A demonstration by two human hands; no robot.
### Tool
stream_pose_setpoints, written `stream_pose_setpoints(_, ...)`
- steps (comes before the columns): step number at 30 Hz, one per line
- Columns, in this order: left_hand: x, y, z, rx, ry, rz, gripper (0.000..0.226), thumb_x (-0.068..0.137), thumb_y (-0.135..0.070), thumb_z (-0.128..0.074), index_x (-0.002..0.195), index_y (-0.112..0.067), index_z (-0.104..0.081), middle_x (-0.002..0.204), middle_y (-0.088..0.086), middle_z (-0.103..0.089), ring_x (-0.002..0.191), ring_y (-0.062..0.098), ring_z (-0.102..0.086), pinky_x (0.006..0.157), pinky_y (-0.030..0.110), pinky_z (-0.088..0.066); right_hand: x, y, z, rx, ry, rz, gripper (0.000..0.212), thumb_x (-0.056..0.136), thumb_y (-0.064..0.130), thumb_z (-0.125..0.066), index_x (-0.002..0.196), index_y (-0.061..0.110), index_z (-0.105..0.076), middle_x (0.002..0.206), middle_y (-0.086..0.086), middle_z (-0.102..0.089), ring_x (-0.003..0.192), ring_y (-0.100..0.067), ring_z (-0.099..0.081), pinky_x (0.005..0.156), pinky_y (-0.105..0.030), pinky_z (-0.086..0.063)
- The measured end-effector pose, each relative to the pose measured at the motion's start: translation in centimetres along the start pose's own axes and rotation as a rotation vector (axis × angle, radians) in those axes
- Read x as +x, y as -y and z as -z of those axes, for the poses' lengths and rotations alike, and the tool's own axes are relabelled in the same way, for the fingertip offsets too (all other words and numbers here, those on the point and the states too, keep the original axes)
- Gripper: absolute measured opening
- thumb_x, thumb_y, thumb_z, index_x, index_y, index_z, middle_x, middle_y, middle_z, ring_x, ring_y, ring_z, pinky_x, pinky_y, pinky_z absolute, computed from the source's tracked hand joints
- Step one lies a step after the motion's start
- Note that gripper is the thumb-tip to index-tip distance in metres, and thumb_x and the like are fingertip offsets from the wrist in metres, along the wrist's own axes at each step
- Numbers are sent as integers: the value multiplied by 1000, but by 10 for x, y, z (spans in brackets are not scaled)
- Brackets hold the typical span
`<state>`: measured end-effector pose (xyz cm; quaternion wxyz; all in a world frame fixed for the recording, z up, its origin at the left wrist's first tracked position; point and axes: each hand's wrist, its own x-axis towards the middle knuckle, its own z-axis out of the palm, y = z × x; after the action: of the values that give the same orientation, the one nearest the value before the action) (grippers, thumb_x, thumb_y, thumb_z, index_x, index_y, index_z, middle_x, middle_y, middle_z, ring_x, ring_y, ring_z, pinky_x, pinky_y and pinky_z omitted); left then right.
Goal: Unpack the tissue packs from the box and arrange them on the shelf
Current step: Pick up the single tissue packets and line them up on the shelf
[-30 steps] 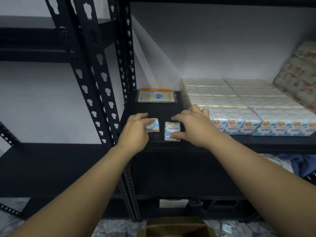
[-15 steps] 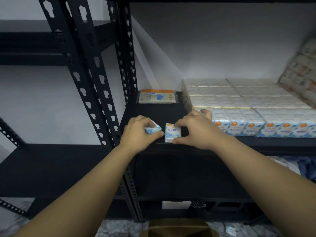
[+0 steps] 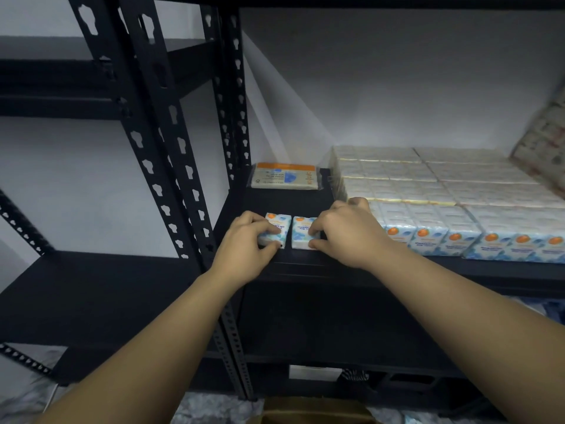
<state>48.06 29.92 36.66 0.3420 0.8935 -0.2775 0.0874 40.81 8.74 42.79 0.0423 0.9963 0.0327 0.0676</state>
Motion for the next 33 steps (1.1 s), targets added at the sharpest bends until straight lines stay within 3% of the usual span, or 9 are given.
stream_pose_setpoints(7, 0, 0, -6, -4, -35, 21, 29, 91, -29, -79, 119, -24, -75, 119, -9, -52, 117, 11, -53, 100, 27, -46, 12, 6, -2, -35, 31, 25, 21, 100, 45, -61, 112, 33, -74, 109, 9, -70, 108, -17, -64, 114, -47, -33)
stream_pose_setpoints(11, 12, 0, -10, -10, -45, 55, 31, 92, -30, -78, 122, -22, -74, 120, -9, -51, 112, 7, -52, 96, 21, -42, 28, 8, 3, -23, 89, -4, 24, 98, 43, -65, 115, 29, -74, 109, 1, -71, 98, -24, -66, 80, -39, -55)
stream_pose_setpoints(13, 23, -1, -12, -16, -40, 79, 31, 92, -28, -78, 122, -21, -74, 123, -6, -53, 112, 10, -54, 95, 20, -41, 40, 6, 6, -11, 124, -21, 25, 96, 41, -69, 118, 29, -74, 112, -3, -71, 97, -25, -67, 75, -38, -57)
stream_pose_setpoints(21, 62, 6, -21, -46, -27, 145, 32, 93, -26, -78, 124, -21, -73, 129, -2, -55, 117, 17, -57, 93, 22, -40, 88, -11, 5, 146, 197, -53, 25, 92, 28, -77, 116, 21, -77, 114, -4, -71, 102, -24, -66, 91, -39, -57)
stream_pose_setpoints(33, 80, 18, -27, -115, -58, 143, 29, 93, -23, -77, 122, -19, -73, 132, -2, -55, 121, 16, -57, 98, 20, -39, 106, -24, -10, 269, 130, -113, 21, 92, 31, -77, 112, 23, -78, 110, -1, -69, 100, -22, -65, 88, -35, -56)
